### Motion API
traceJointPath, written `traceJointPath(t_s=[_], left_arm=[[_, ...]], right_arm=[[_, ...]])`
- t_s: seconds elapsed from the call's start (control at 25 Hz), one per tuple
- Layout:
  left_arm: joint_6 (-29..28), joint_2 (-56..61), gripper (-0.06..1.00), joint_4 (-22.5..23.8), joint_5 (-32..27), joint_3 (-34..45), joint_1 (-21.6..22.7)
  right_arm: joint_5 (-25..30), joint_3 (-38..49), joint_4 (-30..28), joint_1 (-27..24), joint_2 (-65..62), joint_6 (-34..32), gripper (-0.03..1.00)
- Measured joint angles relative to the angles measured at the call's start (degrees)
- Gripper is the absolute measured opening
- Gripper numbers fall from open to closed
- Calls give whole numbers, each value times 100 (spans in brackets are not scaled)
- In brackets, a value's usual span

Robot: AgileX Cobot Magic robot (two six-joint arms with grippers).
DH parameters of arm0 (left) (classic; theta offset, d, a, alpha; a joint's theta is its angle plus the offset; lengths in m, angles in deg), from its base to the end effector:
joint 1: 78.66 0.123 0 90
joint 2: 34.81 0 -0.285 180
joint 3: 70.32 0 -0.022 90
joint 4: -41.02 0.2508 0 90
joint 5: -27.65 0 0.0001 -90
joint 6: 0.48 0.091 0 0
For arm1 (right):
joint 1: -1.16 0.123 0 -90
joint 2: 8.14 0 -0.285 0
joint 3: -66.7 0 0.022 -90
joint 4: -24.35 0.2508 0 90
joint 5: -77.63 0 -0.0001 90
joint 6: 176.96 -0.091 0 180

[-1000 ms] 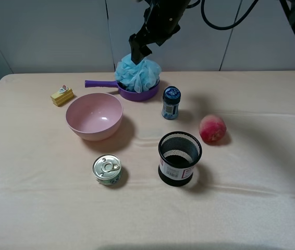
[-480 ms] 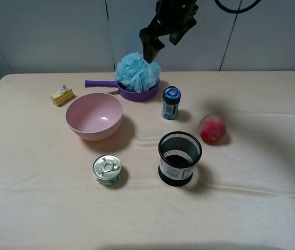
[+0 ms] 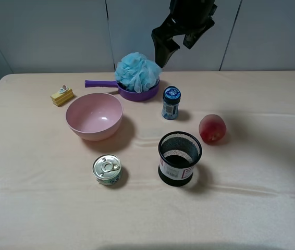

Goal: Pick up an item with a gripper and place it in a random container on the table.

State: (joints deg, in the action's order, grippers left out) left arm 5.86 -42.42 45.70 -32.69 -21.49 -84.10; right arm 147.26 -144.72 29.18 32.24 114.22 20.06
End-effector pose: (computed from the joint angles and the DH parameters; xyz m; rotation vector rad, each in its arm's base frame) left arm -0.0040 0.0069 0.2768 0.2057 2.0268 0.1075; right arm 0.3679 0.2301 0.2961 -1.1249 2.5751 0.1762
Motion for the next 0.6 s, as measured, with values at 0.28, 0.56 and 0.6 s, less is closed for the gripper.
traceJointPath(t_s=[0.28, 0.56, 0.6], left_arm=[[0, 0, 92, 0, 0, 0, 0], [0, 0, 92, 0, 0, 0, 0], [0, 0, 92, 0, 0, 0, 0]], right_arm=[[-189, 1397, -120, 0, -1217, -289, 69], [-687, 2910, -483, 0, -2640, -784, 69], [-717, 3103, -579, 0, -2815, -892, 69]])
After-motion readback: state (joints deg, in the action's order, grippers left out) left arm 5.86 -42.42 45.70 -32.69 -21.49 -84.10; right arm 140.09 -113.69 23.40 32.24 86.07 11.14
